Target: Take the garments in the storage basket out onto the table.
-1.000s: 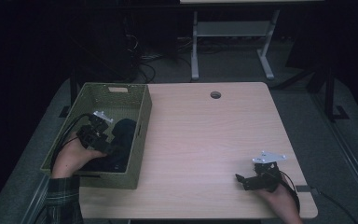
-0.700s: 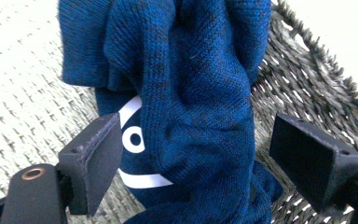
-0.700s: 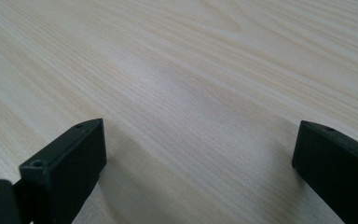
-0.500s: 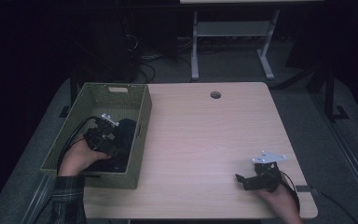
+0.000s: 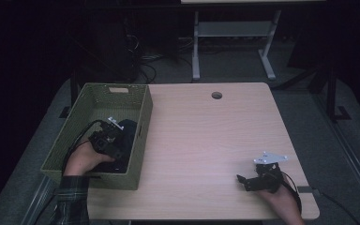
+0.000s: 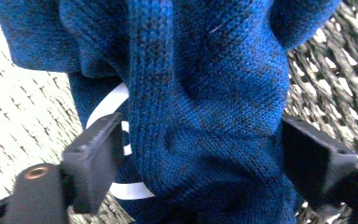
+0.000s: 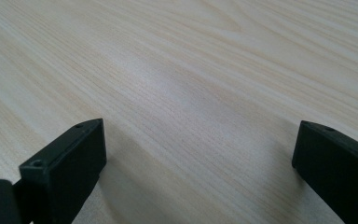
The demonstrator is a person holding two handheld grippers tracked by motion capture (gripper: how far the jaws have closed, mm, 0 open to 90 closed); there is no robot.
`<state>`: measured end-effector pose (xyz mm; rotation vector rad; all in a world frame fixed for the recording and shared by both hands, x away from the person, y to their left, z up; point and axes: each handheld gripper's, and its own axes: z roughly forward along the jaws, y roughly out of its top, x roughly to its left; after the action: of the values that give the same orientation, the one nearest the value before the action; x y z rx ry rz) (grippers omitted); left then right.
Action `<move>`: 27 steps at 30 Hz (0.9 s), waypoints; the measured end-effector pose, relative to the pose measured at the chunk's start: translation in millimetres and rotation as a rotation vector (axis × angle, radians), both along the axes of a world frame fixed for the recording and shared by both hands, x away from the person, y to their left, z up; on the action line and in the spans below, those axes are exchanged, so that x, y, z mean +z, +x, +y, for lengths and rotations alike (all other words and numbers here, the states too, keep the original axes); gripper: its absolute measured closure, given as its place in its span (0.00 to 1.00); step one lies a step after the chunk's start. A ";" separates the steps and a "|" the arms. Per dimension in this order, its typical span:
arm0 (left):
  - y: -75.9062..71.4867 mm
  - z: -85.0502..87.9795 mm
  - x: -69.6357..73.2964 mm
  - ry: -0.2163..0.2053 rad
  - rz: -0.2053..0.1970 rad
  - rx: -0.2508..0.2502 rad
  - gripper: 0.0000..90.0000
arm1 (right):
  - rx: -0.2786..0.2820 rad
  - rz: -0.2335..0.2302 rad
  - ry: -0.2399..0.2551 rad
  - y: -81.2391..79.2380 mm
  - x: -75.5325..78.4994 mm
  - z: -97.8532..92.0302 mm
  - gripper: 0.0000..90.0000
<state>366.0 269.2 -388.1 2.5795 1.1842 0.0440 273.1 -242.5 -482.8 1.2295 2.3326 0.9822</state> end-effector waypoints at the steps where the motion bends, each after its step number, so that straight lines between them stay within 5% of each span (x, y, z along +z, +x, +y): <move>1: -0.1 -0.1 -0.2 -0.005 0.003 -0.002 0.27 | 0.000 0.000 0.000 0.0 0.0 0.0 0.03; 10: 2.8 0.4 -4.1 -0.036 0.072 -0.031 0.59 | 0.000 0.000 0.000 0.0 0.0 0.0 0.03; 14: 3.6 -0.4 -1.9 -0.027 0.068 -0.017 0.74 | 0.000 0.000 0.000 0.0 0.0 0.0 0.03; 27: 5.5 8.9 12.8 -0.068 0.060 0.032 0.76 | -0.002 0.003 0.002 -0.2 0.0 0.2 0.03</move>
<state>371.6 278.2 -375.3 2.5193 1.2257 -0.0663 272.9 -242.2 -482.8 1.2350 2.3323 0.9831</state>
